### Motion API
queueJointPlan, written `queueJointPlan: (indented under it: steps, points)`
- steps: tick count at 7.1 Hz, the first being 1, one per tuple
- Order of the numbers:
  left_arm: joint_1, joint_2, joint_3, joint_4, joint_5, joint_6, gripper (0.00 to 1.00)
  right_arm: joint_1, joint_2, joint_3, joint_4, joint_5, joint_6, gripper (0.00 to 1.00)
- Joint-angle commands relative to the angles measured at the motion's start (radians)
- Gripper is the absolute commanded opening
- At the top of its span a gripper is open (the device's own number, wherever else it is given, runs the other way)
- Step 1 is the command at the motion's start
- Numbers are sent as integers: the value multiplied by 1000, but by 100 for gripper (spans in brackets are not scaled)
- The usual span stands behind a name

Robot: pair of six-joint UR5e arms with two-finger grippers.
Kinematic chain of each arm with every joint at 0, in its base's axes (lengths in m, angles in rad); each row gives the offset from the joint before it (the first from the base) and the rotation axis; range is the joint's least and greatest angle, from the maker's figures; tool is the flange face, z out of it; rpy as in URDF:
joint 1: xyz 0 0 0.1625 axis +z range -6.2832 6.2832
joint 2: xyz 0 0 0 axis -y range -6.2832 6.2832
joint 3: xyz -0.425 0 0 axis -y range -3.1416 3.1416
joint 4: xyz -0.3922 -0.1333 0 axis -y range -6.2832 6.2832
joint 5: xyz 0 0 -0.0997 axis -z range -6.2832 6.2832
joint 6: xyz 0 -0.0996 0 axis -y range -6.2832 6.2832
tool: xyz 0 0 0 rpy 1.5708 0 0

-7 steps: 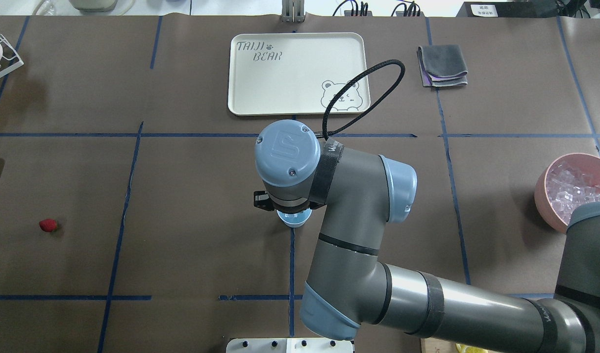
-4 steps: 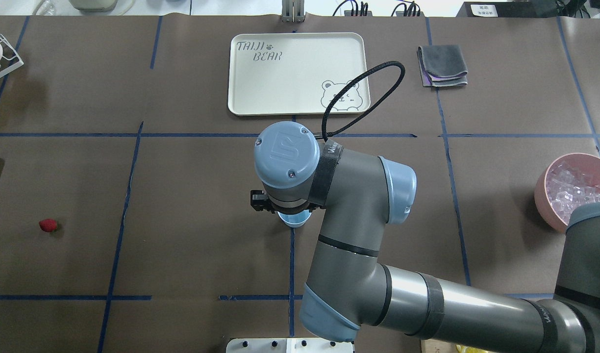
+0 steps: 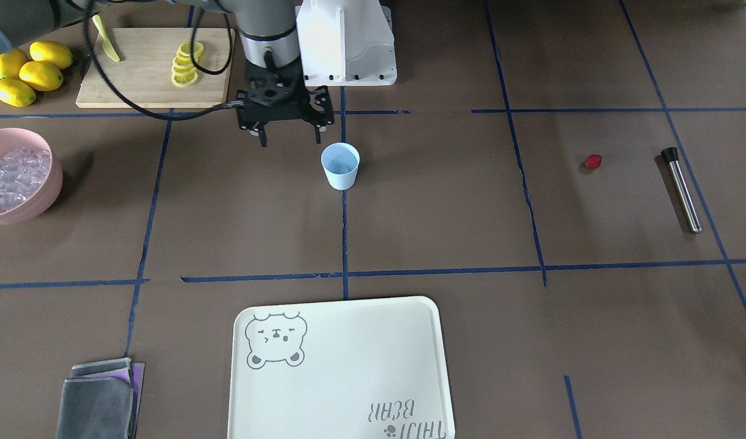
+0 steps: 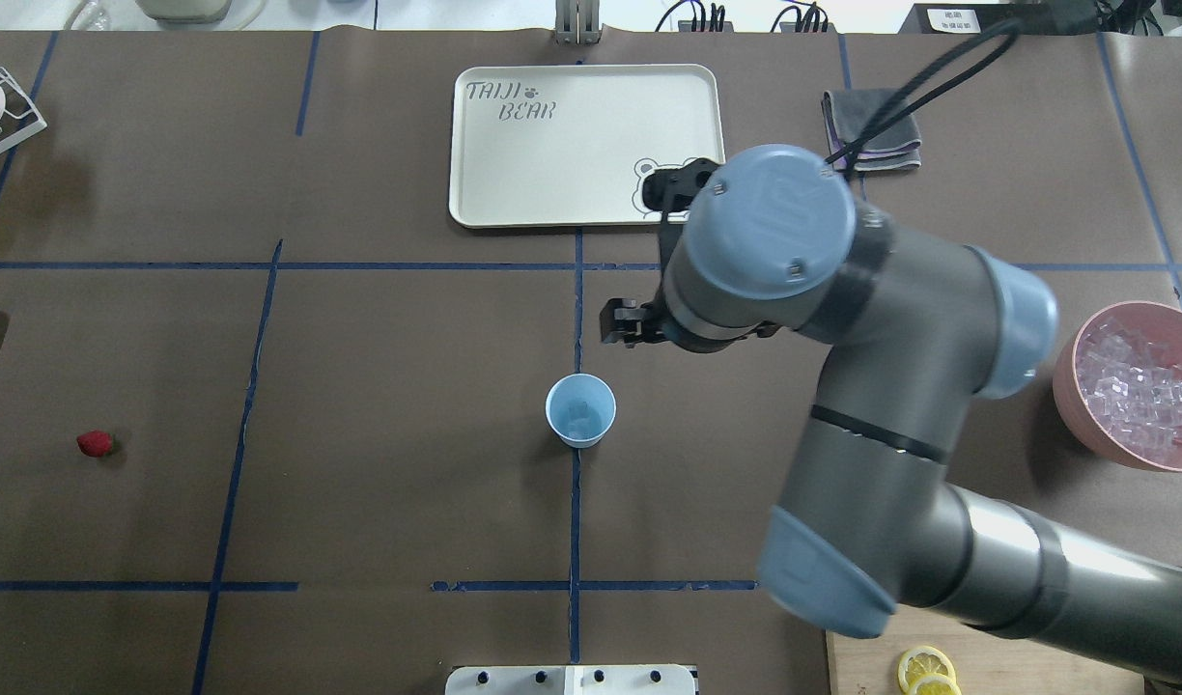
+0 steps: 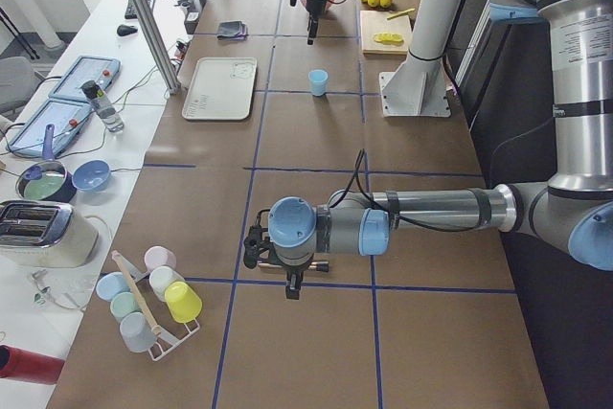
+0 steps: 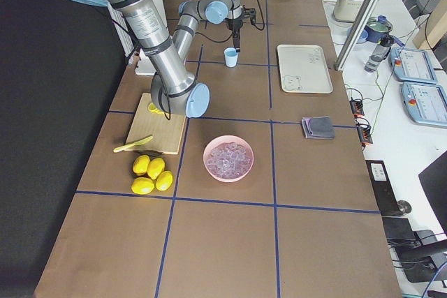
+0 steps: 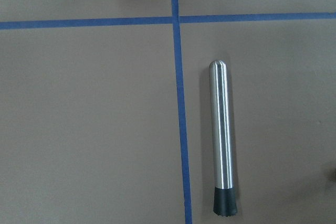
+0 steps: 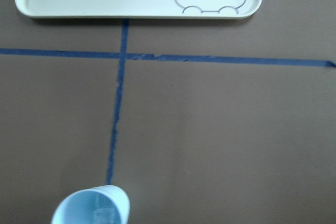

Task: Mash ice and strawberries in cup
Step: 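Move the right gripper back over the pink ice bowl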

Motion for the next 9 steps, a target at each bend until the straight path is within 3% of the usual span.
queueJointPlan:
  steps: [1,4,7,9]
  points:
    - [-1,-1,-5,0,0,-2,100,165,-178,140,6,144,-152,99]
    - [-1,-1,-8,0,0,-2,100,343,-445,223,44,241,-417,99]
    - [-1,-1,-15,0,-2,-3,100,515,-793,162,334,317,-669,99]
    - [-1,0,-8,0,-2,1,100,545,-892,26,571,332,-708,99]
